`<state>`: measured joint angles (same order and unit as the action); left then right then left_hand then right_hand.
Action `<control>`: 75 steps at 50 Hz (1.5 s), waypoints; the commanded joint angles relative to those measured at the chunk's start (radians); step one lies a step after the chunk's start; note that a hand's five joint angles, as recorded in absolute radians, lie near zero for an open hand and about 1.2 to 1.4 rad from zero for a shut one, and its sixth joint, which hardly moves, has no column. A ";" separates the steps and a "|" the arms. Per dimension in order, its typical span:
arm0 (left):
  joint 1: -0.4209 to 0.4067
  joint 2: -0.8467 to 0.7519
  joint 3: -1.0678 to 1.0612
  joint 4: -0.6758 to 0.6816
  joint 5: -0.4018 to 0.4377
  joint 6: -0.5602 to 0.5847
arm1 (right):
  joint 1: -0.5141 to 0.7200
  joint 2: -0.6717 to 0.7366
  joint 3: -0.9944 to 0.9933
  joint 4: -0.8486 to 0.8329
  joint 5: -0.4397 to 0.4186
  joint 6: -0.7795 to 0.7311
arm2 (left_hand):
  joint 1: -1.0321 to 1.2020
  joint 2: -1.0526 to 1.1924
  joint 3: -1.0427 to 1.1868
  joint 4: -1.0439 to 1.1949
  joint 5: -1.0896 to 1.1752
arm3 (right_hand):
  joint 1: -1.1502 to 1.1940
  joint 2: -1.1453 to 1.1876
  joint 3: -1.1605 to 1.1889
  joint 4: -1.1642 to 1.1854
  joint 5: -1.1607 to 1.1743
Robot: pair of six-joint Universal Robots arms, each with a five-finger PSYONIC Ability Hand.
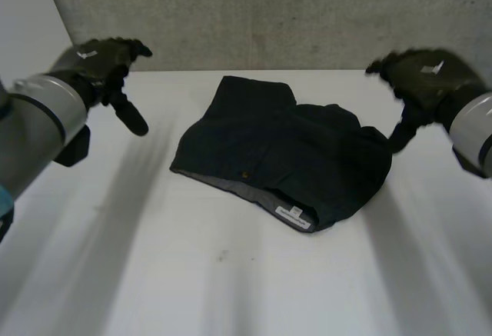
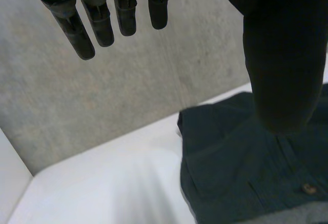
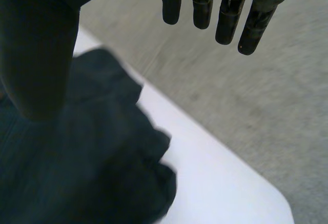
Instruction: Fold the shorts.
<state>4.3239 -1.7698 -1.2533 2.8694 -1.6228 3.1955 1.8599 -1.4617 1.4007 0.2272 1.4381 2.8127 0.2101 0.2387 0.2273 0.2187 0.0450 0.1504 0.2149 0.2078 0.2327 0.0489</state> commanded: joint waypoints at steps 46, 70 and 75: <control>-0.491 -0.833 0.399 0.311 0.107 0.059 | -0.163 0.081 0.380 -0.227 -0.035 -0.131 | 0.560 0.532 0.543 0.552 0.551 | 0.024 -0.040 -0.033 -0.058 -0.049; -0.386 -0.346 0.043 0.286 -0.094 0.130 | -0.159 0.070 0.359 -0.226 -0.038 -0.131 | 1.186 1.158 1.169 1.178 1.177 | 0.024 -0.040 -0.033 -0.058 -0.049; -0.336 -0.272 -0.049 0.288 -0.107 0.155 | -0.154 0.070 0.356 -0.226 -0.035 -0.130 | 1.186 1.158 1.169 1.178 1.177 | 0.024 -0.040 -0.033 -0.058 -0.049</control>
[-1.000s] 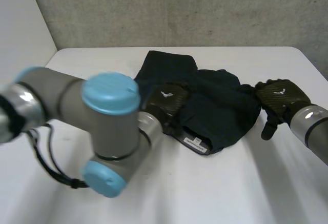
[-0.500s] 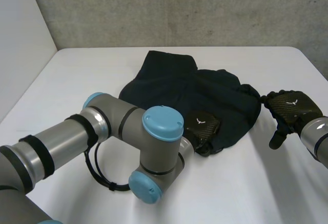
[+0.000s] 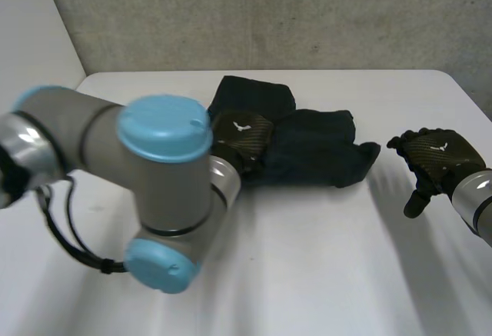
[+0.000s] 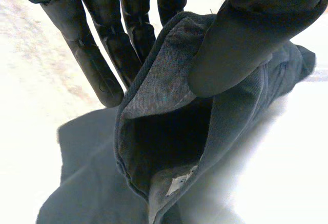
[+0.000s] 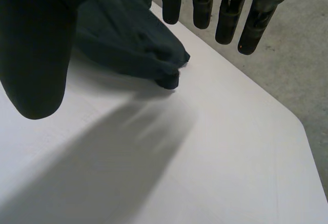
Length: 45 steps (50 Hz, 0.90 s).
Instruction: Fold the shorts.
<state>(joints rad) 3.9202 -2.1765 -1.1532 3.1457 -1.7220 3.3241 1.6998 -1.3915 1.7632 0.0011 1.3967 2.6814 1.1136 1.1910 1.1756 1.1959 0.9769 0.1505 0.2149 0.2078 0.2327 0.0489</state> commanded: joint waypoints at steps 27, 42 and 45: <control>0.660 0.483 -0.105 0.224 0.113 0.084 | 0.027 -0.009 0.007 0.000 0.005 0.002 | 0.283 0.205 0.221 0.200 0.245 | 0.024 -0.040 -0.033 -0.058 -0.049; 0.210 0.215 -0.076 0.356 0.343 -0.026 | 0.012 -0.011 0.013 0.000 0.010 0.003 | 0.283 0.205 0.221 0.200 0.245 | 0.024 -0.040 -0.033 -0.058 -0.049; 0.127 0.130 -0.059 0.387 0.419 -0.028 | 0.011 -0.012 0.012 -0.001 0.013 0.018 | 0.283 0.205 0.221 0.200 0.245 | 0.024 -0.040 -0.033 -0.058 -0.049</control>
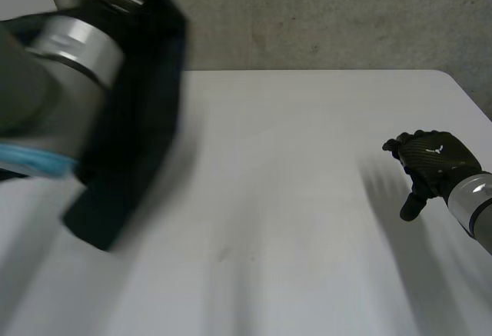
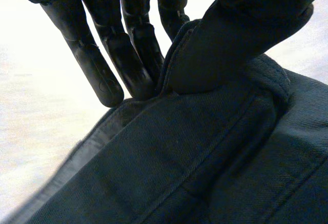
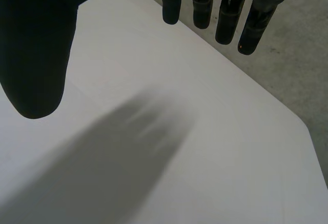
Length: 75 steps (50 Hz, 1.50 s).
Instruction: Fold the shorts.
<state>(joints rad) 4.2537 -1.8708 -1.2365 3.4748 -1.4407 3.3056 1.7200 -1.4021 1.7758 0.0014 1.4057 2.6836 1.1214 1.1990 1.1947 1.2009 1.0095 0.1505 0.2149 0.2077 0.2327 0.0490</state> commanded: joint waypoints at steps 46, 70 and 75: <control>-0.302 -0.080 -0.348 -0.477 -0.237 -0.053 | -0.145 0.087 0.076 0.075 -0.410 -0.413 | -0.676 -0.754 -0.749 -0.755 -0.739 | 0.337 0.272 0.279 0.254 0.264; -0.364 -0.137 -0.414 -0.477 -0.242 -0.141 | -0.140 0.253 0.057 -0.133 -0.433 -0.433 | -0.608 -0.686 -0.682 -0.688 -0.671 | 0.627 0.563 0.570 0.545 0.554; -0.373 -0.139 -0.414 -0.459 -0.253 -0.141 | -0.140 0.270 0.037 -0.139 -0.433 -0.426 | -0.579 -0.657 -0.652 -0.659 -0.642 | 0.949 0.885 0.892 0.867 0.877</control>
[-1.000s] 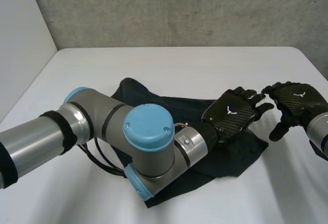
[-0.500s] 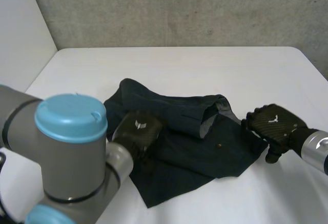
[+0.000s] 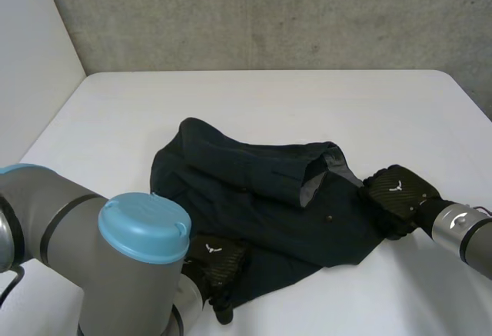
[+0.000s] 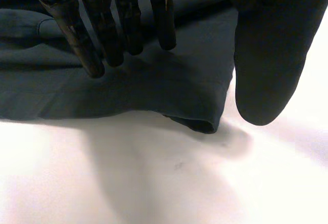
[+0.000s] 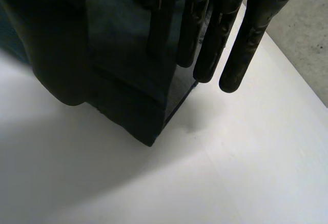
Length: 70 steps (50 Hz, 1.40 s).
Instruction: Fold the shorts.
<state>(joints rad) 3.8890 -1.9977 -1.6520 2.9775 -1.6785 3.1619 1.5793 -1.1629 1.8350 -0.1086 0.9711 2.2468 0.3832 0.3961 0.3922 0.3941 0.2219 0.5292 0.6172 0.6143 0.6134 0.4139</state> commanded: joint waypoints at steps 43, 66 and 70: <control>-0.020 0.014 0.087 0.135 -0.155 0.024 | 0.068 -0.049 -0.069 0.000 0.127 0.227 | 1.013 1.000 1.004 1.002 1.000 | 0.867 0.779 0.782 0.783 0.808; 0.102 0.596 0.445 0.051 -0.156 0.297 | 0.093 -0.518 -0.701 0.437 0.184 0.585 | 1.013 1.000 1.004 1.002 1.000 | 0.867 0.779 0.782 0.783 0.808; 0.102 0.614 0.491 0.032 -0.158 0.297 | 0.097 -0.529 -0.790 0.478 0.199 0.586 | 1.013 1.000 1.004 1.002 1.000 | 0.867 0.779 0.782 0.783 0.808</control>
<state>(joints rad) 3.9937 -1.4087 -1.2390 3.0459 -1.8339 3.4639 1.6733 -1.6756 1.1782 0.3100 1.1506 2.8263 1.1065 1.1991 1.1823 1.2013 1.0068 0.9266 1.1682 1.1848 1.1916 0.9829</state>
